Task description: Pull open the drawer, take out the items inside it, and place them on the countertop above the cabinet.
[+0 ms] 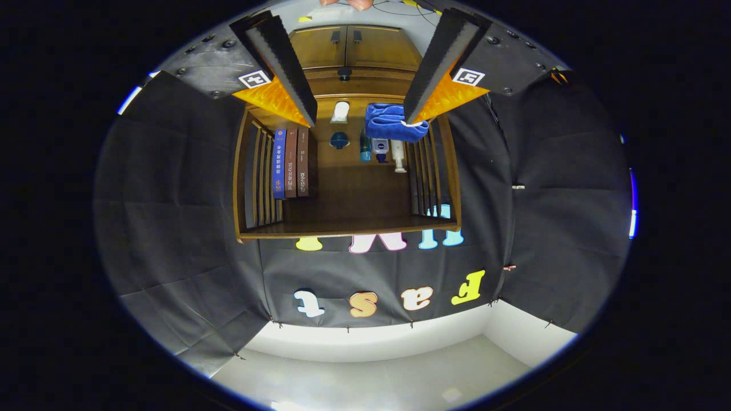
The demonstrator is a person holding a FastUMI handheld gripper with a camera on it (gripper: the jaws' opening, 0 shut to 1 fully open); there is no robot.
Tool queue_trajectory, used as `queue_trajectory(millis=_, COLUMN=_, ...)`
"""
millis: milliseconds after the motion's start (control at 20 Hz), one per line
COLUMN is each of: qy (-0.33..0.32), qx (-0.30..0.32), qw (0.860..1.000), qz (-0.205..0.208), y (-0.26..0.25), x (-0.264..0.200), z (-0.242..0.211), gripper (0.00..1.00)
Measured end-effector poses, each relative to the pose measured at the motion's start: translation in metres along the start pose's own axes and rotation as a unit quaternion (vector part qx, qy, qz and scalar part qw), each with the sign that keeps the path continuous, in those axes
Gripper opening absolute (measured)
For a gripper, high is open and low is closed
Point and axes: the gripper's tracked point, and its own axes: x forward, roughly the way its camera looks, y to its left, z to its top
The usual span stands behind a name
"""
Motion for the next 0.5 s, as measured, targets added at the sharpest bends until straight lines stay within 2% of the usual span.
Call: queue_trajectory(millis=500, qy=0.001, qx=-0.001, qw=1.000, qz=0.001, y=0.0026, x=-0.0005, z=-0.0011, gripper=0.99)
